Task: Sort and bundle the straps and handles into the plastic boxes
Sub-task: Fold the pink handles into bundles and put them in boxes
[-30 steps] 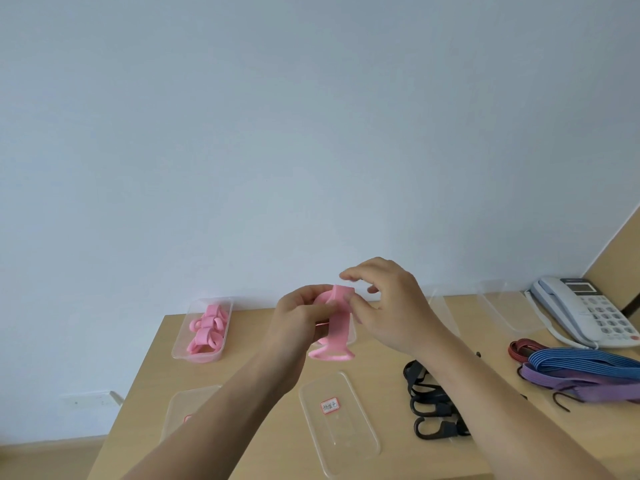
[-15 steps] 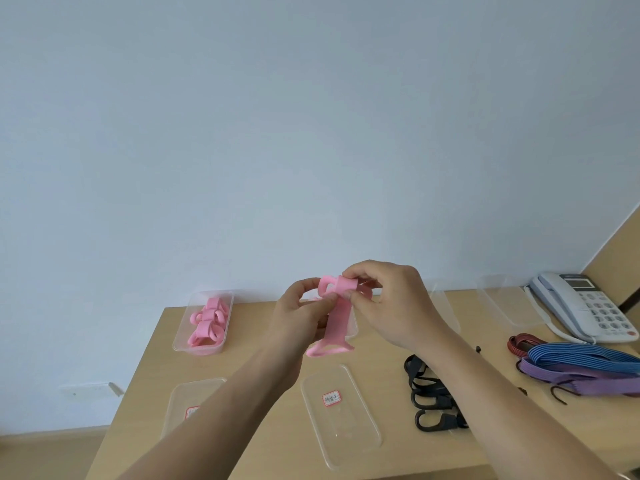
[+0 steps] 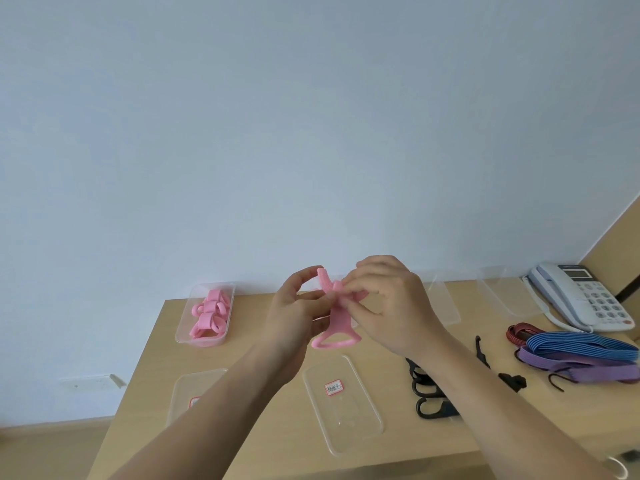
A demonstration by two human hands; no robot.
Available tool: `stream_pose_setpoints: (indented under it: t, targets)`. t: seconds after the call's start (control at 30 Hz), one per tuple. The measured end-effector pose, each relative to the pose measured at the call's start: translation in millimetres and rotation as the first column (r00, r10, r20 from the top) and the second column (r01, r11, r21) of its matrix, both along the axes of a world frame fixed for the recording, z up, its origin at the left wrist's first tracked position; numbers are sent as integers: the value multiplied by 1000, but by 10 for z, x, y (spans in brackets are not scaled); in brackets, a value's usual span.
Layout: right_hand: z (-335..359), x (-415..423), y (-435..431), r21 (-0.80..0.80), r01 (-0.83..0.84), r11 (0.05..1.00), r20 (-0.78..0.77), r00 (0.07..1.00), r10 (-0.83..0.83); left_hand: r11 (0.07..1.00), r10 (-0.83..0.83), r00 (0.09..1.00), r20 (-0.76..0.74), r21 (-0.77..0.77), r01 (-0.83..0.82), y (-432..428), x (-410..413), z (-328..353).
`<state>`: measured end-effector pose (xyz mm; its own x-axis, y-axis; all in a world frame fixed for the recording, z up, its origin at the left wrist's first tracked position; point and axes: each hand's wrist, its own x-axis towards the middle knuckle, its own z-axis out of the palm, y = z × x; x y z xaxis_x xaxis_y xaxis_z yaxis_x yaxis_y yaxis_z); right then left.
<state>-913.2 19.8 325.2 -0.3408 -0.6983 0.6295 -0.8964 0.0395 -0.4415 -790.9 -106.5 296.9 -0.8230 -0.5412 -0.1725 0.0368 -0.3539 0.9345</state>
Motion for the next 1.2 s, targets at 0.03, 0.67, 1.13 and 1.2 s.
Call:
stream_pose_setpoints:
  t: [0.03,0.67,1.13,1.2]
  targets:
    - [9,-9,-3,18,13,1000,18,1000,-14,1000,-2,1000,-4,-17,2,1,3,-5]
    - [51,39,-112,272,-1,962,314,945,-88,951,-216,973,86,-207,229,-261,127,-110]
    - [-107,318,-445,24,72,997,74,995,-73,977,-212,977,-8,-10,212,-556,314,-173]
    - [-133,345,-493,38,84,996,58,995,-86,968,-248,967,-50,36,250,-601,347,-183]
